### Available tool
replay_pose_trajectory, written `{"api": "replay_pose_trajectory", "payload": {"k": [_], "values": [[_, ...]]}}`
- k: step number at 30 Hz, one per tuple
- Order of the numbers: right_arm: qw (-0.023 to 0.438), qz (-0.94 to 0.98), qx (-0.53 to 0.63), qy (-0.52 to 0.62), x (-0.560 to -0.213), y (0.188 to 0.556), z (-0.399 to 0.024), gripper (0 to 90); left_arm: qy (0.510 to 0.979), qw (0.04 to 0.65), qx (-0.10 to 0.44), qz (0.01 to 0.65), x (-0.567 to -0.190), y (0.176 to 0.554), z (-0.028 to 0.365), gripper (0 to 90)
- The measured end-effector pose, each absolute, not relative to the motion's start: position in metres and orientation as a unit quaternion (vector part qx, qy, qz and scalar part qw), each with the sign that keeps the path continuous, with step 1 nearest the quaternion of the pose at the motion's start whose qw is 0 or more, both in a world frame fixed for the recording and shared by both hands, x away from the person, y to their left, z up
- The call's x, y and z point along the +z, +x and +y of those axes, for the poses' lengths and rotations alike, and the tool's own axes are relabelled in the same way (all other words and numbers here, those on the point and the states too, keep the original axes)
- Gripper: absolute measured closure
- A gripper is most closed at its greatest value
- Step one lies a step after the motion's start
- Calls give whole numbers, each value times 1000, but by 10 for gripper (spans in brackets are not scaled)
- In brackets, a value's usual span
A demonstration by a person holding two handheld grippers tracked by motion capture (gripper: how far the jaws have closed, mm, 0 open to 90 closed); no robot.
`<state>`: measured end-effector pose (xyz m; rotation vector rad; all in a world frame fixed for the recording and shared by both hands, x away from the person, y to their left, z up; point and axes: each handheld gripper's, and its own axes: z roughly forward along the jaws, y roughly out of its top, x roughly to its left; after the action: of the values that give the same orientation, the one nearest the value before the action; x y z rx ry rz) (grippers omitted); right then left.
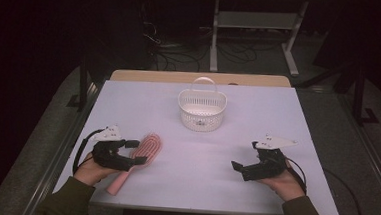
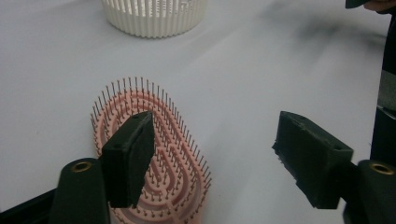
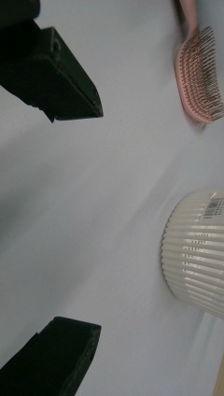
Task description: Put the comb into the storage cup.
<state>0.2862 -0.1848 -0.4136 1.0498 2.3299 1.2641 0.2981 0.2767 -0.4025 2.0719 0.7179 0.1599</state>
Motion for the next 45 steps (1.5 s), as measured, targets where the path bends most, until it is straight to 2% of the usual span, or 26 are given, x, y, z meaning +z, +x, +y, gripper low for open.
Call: {"api": "replay_pose_trajectory", "payload": {"k": [10, 15, 34, 45], "values": [[143, 810, 437, 363, -414, 286, -184, 0, 844, 444, 61, 295, -404, 290, 282, 466], [143, 811, 436, 364, -415, 287, -183, 0, 846, 441, 56, 296, -406, 287, 284, 511], [141, 812, 433, 366, -416, 287, -183, 0, 855, 420, 41, 302, -410, 282, 291, 899], [140, 812, 433, 366, -417, 287, -183, 0, 873, 387, 32, 293, -418, 276, 289, 900]]}}
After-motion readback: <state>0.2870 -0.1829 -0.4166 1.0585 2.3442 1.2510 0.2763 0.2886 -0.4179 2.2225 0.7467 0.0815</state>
